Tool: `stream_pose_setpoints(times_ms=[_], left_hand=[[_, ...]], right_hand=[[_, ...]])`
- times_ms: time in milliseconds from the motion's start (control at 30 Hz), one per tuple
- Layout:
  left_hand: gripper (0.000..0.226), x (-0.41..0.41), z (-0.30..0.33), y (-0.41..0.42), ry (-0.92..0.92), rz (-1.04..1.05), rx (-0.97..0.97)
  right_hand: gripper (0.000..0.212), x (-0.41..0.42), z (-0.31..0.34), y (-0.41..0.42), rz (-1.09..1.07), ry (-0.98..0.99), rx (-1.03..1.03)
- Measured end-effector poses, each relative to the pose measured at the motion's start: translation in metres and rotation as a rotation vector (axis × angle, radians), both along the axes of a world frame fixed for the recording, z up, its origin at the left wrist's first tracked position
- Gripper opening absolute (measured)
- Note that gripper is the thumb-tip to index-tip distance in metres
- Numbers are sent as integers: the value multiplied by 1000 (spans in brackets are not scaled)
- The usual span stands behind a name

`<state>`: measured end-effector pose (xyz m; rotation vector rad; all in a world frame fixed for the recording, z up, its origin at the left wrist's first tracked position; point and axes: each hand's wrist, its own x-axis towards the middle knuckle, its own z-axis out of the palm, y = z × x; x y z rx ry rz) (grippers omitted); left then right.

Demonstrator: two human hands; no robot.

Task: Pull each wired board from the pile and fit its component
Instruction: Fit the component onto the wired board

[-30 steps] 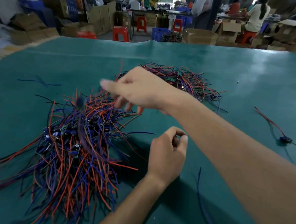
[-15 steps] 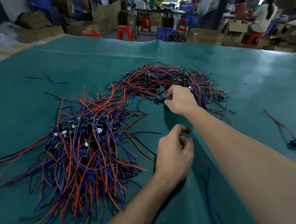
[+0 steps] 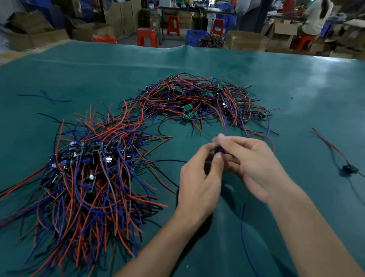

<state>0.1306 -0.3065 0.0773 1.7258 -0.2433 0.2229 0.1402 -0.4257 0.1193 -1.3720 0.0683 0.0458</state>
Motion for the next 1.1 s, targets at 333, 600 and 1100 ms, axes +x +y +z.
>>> stream_pose_setpoints(times_ms=[333, 600, 1100], left_hand=[[19, 2, 0, 1, 32, -7, -185], [20, 2, -1, 0, 98, -163, -193], [22, 8, -4, 1, 167, -62, -340]], right_hand=[[7, 3, -4, -6, -172, -65, -158], [21, 9, -4, -14, -240, -128, -6], [32, 11, -9, -38, -367, 157, 105]])
